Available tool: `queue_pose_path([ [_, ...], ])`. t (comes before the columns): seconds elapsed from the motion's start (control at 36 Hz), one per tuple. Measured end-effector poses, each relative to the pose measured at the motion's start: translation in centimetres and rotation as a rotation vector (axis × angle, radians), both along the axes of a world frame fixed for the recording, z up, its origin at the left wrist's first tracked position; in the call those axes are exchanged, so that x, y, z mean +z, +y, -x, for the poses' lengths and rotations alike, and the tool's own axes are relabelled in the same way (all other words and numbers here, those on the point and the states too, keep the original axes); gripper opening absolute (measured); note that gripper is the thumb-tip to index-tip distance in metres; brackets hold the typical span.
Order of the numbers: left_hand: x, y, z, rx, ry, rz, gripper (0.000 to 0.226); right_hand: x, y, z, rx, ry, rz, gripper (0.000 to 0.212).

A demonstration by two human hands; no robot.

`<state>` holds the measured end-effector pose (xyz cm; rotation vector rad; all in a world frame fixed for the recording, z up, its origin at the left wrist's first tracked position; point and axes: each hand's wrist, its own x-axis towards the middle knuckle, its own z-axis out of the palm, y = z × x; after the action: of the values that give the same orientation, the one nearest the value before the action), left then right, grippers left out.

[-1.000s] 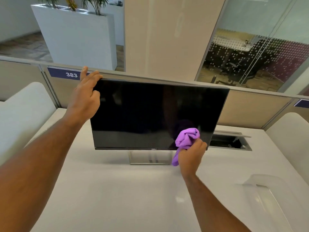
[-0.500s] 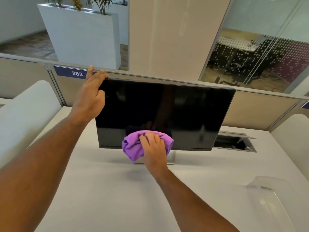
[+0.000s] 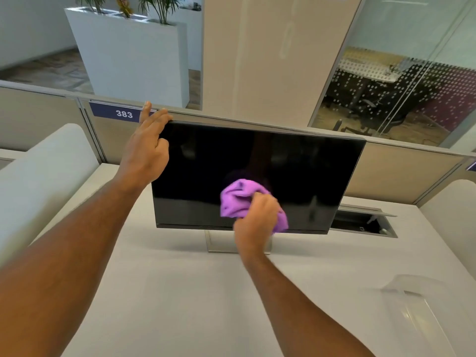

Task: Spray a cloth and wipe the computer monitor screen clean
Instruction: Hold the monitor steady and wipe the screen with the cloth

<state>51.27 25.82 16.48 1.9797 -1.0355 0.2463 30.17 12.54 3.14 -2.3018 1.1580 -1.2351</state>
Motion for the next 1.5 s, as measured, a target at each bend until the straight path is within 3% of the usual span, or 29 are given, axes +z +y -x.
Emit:
queue_pose_path([
  [0.08, 0.0, 0.0, -0.1, -0.009, -0.017, 0.004, 0.056, -1.1, 2.9, -2.0, 0.3, 0.31, 0.299, 0.02],
  [0.14, 0.0, -0.1, -0.2, -0.015, -0.013, 0.005, 0.057, -2.3, 4.0, -2.6, 0.495, 0.464, 0.374, 0.034],
  [0.22, -0.1, 0.2, -0.3, -0.013, -0.007, 0.001, 0.057, -4.0, 4.2, -2.2, 0.556, 0.564, 0.407, 0.049],
  [0.47, 0.0, 0.2, 0.0, -0.022, 0.01, -0.002, 0.055, -6.9, -2.6, 7.7, 0.28, 0.572, 0.459, 0.042],
  [0.61, 0.1, 0.2, 0.1, -0.019, 0.014, -0.01, 0.055, -6.5, -7.7, 13.9, 0.091, 0.628, 0.39, 0.036],
  [0.75, 0.2, 0.2, 0.3, -0.013, 0.02, -0.013, 0.054, -5.4, -9.5, 15.4, -0.051, 0.681, 0.262, 0.046],
  [0.86, 0.3, 0.2, 0.4, -0.006, 0.018, -0.014, 0.054, -5.7, -7.5, 13.3, -0.032, 0.592, 0.275, 0.041],
  [1.0, 0.3, 0.3, 0.6, -0.005, 0.014, -0.018, 0.053, -5.6, -2.5, 8.0, 0.158, 0.552, 0.3, 0.039],
  [1.31, 0.4, 0.5, 0.7, -0.007, 0.01, -0.02, 0.054, -3.6, 9.9, -4.9, 0.514, 0.776, 0.142, 0.048],
  [1.5, 0.4, 0.1, 0.8, 0.001, 0.022, 0.007, 0.054, -2.9, 12.5, -8.5, 0.584, 0.847, 0.255, 0.05],
])
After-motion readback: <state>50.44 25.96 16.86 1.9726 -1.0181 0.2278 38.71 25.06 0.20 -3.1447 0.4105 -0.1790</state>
